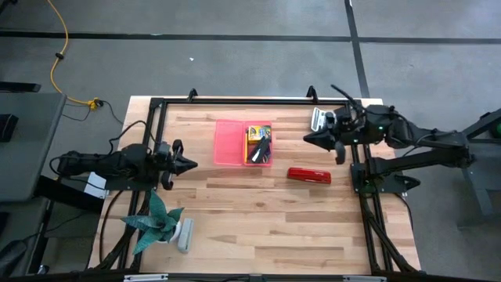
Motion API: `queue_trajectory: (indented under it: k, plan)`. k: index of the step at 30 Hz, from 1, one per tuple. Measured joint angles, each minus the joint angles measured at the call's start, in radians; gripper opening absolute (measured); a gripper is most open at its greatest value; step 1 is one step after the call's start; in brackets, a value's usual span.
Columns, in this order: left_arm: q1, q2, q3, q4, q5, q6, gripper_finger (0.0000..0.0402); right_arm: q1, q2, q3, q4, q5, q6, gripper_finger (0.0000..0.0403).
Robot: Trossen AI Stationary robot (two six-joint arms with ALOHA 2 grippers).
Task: Pack school essentials
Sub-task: Return to Home Position
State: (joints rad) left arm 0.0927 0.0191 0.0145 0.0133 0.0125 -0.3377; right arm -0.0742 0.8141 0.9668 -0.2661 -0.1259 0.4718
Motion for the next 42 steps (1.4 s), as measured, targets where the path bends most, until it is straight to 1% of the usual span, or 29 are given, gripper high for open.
queue_trajectory:
  k: [6, 8, 12, 13, 16, 21, 25, 29, 30, 33, 37, 40, 42]
  plan:
    - [-0.002, 0.008, -0.001, -0.009, -0.001, -0.026, 0.0, 0.041, -0.092, 0.0, -0.042, 0.012, -0.037, 0.0]
    - [-0.002, 0.009, -0.001, -0.003, 0.002, -0.026, 0.0, 0.062, -0.133, 0.0, -0.104, 0.025, -0.059, 0.0]
    - [-0.002, 0.011, -0.001, -0.003, 0.002, -0.026, 0.0, 0.111, -0.224, -0.001, -0.234, 0.086, -0.098, 0.0]
    - [-0.002, 0.011, -0.001, -0.003, 0.002, -0.026, 0.0, 0.125, -0.247, -0.008, -0.243, 0.1, -0.114, 0.0]
    - [-0.002, 0.012, -0.001, -0.003, 0.002, -0.026, 0.0, 0.162, -0.346, -0.113, -0.157, 0.099, -0.144, 0.0]
    - [-0.002, 0.012, -0.001, -0.004, 0.002, -0.026, 0.0001, 0.195, -0.547, -0.385, 0.046, 0.091, -0.146, 0.0]
    - [-0.002, 0.012, -0.001, -0.004, 0.002, -0.026, 0.0001, 0.18, -0.69, -0.548, 0.171, 0.092, -0.182, 0.0]
    - [-0.002, 0.012, -0.001, -0.004, 0.002, -0.026, 0.0001, 0.16, -0.797, -0.666, 0.228, 0.075, -0.163, 0.0]
    - [-0.002, 0.012, -0.001, -0.004, 0.002, -0.026, 0.0001, 0.155, -0.813, -0.689, 0.239, 0.066, -0.161, 0.0]
    - [-0.002, 0.012, -0.001, -0.004, 0.002, -0.026, 0.0001, 0.144, -0.807, -0.747, 0.257, 0.062, -0.164, 0.0]
    - [-0.002, 0.012, -0.001, -0.004, 0.002, -0.026, 0.0001, 0.112, -0.813, -0.839, 0.346, 0.063, -0.174, 0.0]
    - [-0.002, 0.012, -0.001, -0.003, 0.002, -0.026, 0.0001, 0.074, -0.813, -0.909, 0.463, 0.066, -0.187, 0.0]
    - [-0.002, 0.012, -0.001, -0.003, 0.002, -0.026, 0.0001, 0.045, -0.812, -0.945, 0.498, 0.071, -0.193, 0.0]
